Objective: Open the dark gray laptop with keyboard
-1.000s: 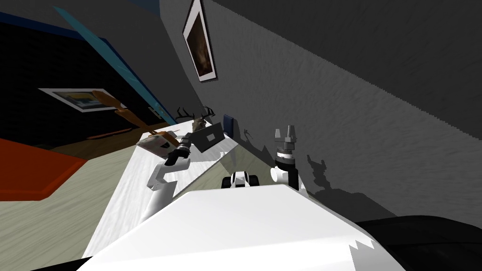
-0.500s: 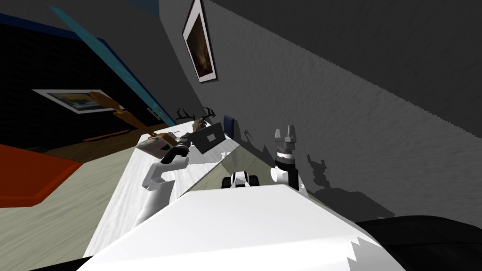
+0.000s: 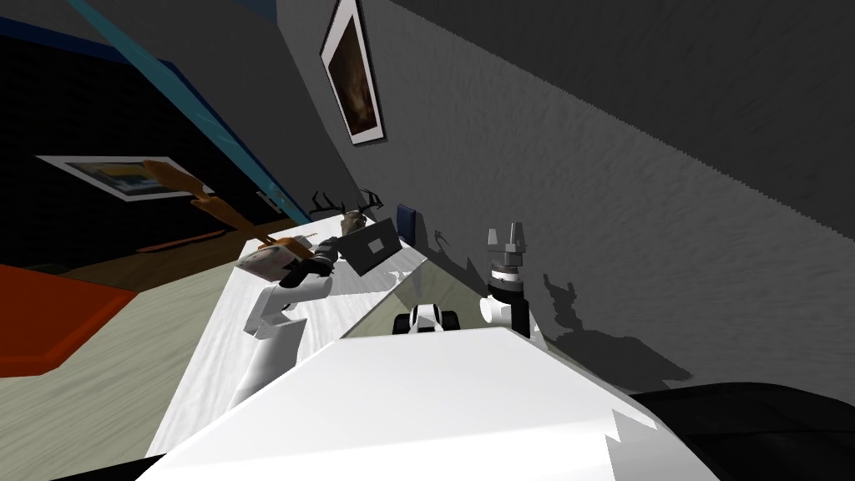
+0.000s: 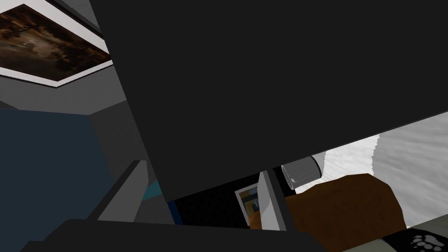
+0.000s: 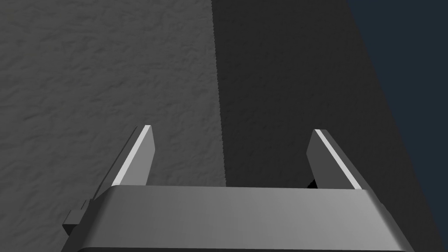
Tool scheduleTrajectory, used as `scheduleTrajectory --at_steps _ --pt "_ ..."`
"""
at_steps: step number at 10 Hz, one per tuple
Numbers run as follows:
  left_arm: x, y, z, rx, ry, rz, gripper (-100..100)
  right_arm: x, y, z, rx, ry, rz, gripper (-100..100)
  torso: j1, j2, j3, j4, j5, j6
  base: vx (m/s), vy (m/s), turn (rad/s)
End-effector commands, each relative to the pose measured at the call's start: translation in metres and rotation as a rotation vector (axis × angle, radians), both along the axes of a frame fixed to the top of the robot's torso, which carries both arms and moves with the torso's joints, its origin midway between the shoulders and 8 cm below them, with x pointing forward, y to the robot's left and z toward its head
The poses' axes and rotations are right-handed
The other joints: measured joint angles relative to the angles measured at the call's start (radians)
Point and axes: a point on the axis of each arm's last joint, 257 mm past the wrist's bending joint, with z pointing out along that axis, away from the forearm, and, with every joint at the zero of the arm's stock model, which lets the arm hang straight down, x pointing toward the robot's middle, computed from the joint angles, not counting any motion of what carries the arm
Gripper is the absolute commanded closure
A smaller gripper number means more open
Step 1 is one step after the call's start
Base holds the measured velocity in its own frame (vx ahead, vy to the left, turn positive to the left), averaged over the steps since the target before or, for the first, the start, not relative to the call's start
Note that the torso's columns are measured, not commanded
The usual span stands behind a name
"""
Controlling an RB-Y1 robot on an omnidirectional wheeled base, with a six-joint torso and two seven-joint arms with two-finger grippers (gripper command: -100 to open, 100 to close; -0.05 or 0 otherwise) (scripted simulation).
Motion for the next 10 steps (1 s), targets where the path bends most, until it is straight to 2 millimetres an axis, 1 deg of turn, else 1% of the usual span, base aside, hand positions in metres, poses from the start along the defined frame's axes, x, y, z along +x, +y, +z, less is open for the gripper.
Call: scheduleTrajectory --at_steps 1,2,3,4,5,6,7,8,9,10 --pt "-0.003 -0.003 -0.002 -0.034 0.028 0.002 100 0.0 0.0 0.0 0.0 0.0 0.0 0 -0.002 0.002 0.001 -0.001 0.001 -0.001 0.029 0.034 -0.022" --pt "-0.005 -0.001 -0.007 -0.04 0.05 0.011 100 0.0 0.0 0.0 0.0 0.0 0.0 0 -0.002 0.002 0.001 0.0 0.0 0.001 0.024 0.039 -0.018" --pt "-0.005 -0.006 0.0 -0.059 0.046 0.001 100 0.0 0.0 0.0 0.0 0.0 0.0 0 -0.002 0.002 0.001 -0.001 0.001 0.0 0.023 0.056 -0.034" --pt "-0.008 -0.004 -0.007 -0.066 0.071 0.011 100 0.0 0.0 0.0 0.0 0.0 0.0 0 -0.001 0.002 0.001 0.0 0.0 0.0 0.023 0.046 -0.027" --pt "-0.008 -0.004 -0.009 -0.068 0.078 0.014 100 0.0 0.0 0.0 0.0 0.0 0.0 0 -0.001 0.001 0.001 0.0 0.0 0.0 0.018 0.02 -0.01" --pt "-0.01 -0.008 -0.004 -0.088 0.084 0.007 100 0.0 0.0 0.0 0.0 0.0 0.0 0 -0.001 0.001 0.001 -0.001 0.0 -0.001 0.03 0.039 -0.02" --pt "-0.012 -0.007 -0.01 -0.094 0.107 0.016 100 0.0 0.0 0.0 0.0 0.0 0.0 0 0.0 0.001 0.0 0.0 0.0 0.0 0.029 0.04 -0.015" --pt "-0.013 -0.012 -0.004 -0.112 0.107 0.006 100 0.0 0.0 0.0 0.0 0.0 0.0 0 -0.001 0.001 0.0 0.0 0.0 0.0 0.031 0.054 -0.032" --pt "-0.016 -0.011 -0.011 -0.118 0.133 0.016 100 0.0 0.0 0.0 0.0 0.0 0.0 0 0.0 0.001 0.0 0.001 0.0 0.0 0.028 0.049 -0.025" --pt "-0.017 -0.017 -0.004 -0.135 0.132 0.004 100 0.0 0.0 0.0 0.0 0.0 0.0 0 0.0 0.0 0.0 0.0 0.0 -0.001 0.032 0.052 -0.027"
